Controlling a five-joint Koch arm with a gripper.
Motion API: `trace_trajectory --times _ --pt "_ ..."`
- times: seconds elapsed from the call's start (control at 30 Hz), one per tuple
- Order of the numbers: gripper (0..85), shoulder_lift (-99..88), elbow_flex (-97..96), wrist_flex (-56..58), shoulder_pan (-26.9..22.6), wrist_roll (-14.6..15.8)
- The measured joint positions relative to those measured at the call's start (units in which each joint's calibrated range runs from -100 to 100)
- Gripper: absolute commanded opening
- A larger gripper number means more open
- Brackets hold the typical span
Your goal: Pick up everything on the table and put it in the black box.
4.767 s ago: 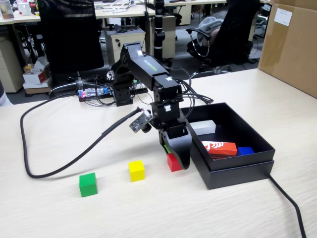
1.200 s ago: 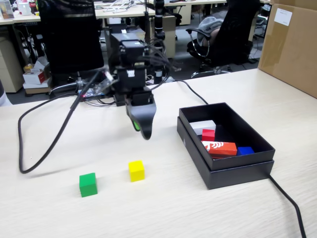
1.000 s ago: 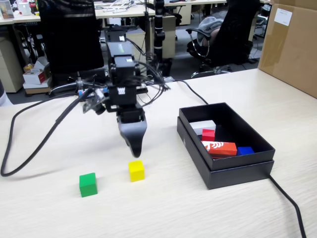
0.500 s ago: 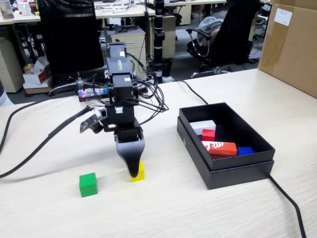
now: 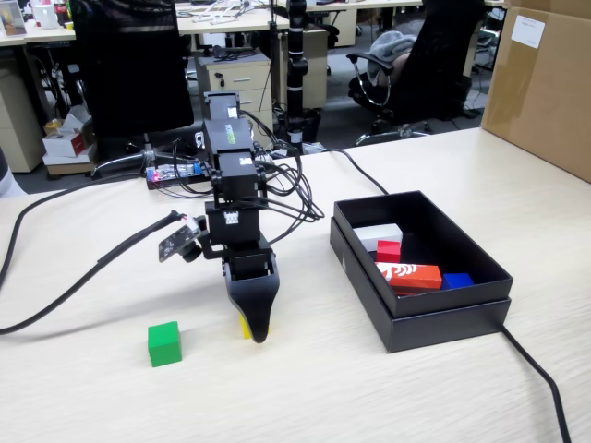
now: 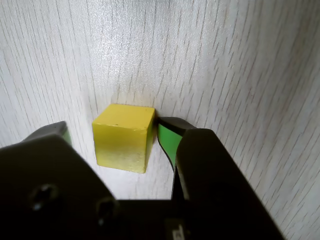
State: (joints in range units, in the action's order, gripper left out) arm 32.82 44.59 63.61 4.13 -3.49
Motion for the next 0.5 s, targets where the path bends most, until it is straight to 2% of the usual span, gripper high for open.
trace_trajectory --times 0.23,0.5 --pt "3.3 0.0 0.0 0.0 0.0 0.0" --pt "3.2 -0.39 0.0 0.0 0.2 0.05"
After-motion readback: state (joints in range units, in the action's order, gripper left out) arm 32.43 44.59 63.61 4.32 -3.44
